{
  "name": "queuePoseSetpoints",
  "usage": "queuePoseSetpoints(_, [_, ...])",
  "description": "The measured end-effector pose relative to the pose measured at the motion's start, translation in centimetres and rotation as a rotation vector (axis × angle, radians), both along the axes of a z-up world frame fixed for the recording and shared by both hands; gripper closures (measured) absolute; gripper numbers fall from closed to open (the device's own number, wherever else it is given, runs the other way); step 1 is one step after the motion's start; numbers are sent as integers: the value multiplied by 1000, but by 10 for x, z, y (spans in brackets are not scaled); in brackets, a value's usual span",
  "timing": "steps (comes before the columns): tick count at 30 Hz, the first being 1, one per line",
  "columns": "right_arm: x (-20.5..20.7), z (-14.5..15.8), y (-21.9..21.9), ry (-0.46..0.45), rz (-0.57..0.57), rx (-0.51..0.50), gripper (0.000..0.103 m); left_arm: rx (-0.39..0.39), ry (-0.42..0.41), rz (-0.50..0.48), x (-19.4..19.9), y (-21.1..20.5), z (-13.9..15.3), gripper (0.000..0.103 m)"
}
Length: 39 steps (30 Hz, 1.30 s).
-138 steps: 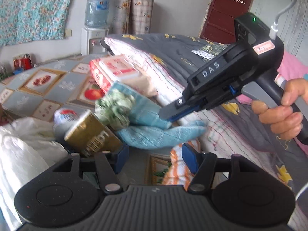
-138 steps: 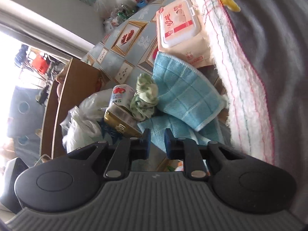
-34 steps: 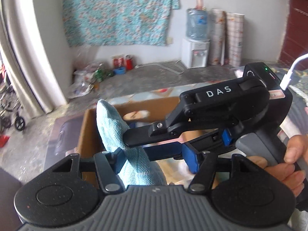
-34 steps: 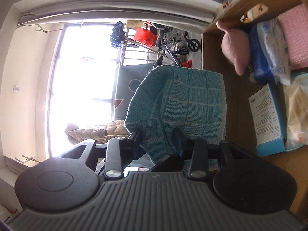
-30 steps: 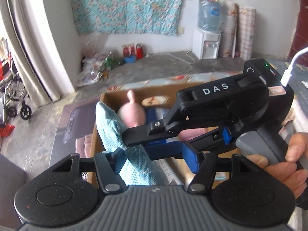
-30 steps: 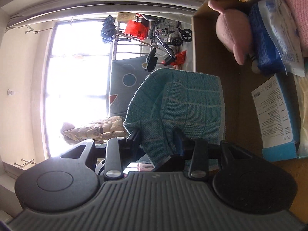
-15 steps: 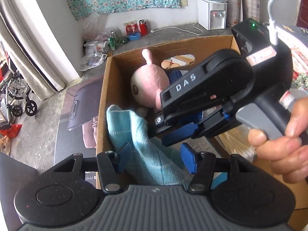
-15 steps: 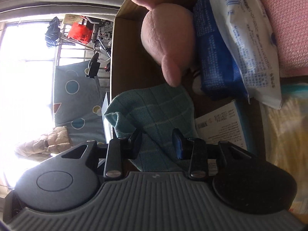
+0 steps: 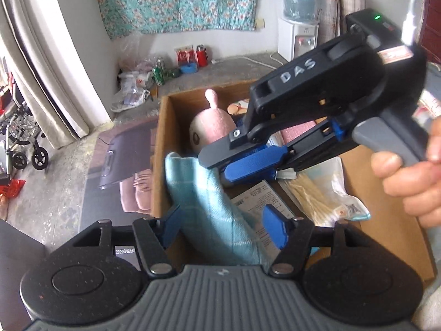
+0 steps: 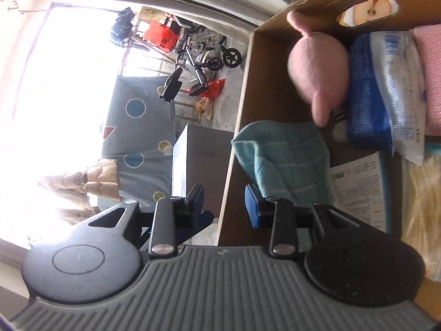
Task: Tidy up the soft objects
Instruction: 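Lower the blue towel into the box and open the right gripper, then withdraw the right gripper from the box toward the loose items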
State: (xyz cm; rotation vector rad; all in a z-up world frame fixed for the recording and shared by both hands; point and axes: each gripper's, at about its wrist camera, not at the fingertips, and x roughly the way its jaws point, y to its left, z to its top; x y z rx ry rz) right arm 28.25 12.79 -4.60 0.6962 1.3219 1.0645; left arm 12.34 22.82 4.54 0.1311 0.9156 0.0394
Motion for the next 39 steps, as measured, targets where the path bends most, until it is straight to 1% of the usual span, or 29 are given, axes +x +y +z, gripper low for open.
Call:
queuePoseSetpoints(2, [-3, 1, 10, -4, 18, -43, 74, -11, -16, 5, -16, 5, 8, 35])
queuePoseSetpoints(3, [-2, -6, 17, 7, 21, -74, 76, -19, -23, 14, -21, 9, 10, 35])
queuePoseSetpoints(4, [-2, -15, 24, 23, 16, -107, 80, -25, -27, 25, -27, 12, 12, 35])
queuePoseSetpoints(7, [1, -43, 40, 77, -29, -198, 84, -44, -29, 65, -41, 20, 12, 35])
queuePoseSetpoints(9, [4, -65, 49, 128, -65, -236, 85, -50, -27, 85, -47, 24, 11, 35])
queuePoseSetpoints(11, [3, -84, 59, 138, -89, -268, 85, -53, -29, 100, -50, 30, 12, 35])
queuePoseSetpoints(14, [6, -94, 68, 149, -118, -272, 85, -57, -39, 116, -54, 36, 16, 35])
queuePoseSetpoints(17, [11, -96, 72, 124, -157, -279, 87, -60, -49, 129, -56, 38, 19, 35])
queuePoseSetpoints(19, [14, -97, 70, 133, -168, -267, 85, -63, -52, 133, -56, 37, 20, 35])
queuePoseSetpoints(21, [16, -91, 65, 149, -142, -241, 82, -65, -57, 136, -58, 37, 20, 35])
queuePoseSetpoints(22, [16, -86, 61, 138, -131, -228, 81, -66, -61, 136, -59, 37, 20, 35])
queuePoseSetpoints(25, [11, -54, 40, 61, -81, -199, 74, -70, -77, 135, -62, 35, 21, 30])
queuePoseSetpoints(27, [5, -28, 23, -17, -41, -190, 72, -76, -88, 129, -64, 33, 23, 30])
queuePoseSetpoints(28, [1, -16, 16, -65, -13, -200, 70, -78, -94, 128, -64, 32, 24, 30])
queuePoseSetpoints(31, [-16, 14, 0, -204, 92, -280, 68, -75, -116, 136, -66, 30, 28, 29])
queuePoseSetpoints(32, [-21, 21, -5, -230, 129, -300, 67, -77, -123, 139, -66, 29, 30, 28])
queuePoseSetpoints(33, [-26, 24, -9, -246, 170, -321, 62, -83, -131, 141, -67, 29, 31, 27])
queuePoseSetpoints(34, [-32, 24, -8, -250, 206, -340, 59, -90, -138, 143, -67, 28, 32, 26])
queuePoseSetpoints(36, [-49, 17, -10, -233, 285, -381, 58, -105, -144, 154, -68, 28, 34, 25])
queuePoseSetpoints(37, [-53, 11, -6, -217, 309, -401, 58, -112, -144, 161, -69, 28, 35, 25])
queuePoseSetpoints(39, [-74, -2, -2, -168, 372, -437, 58, -127, -149, 176, -71, 28, 36, 25])
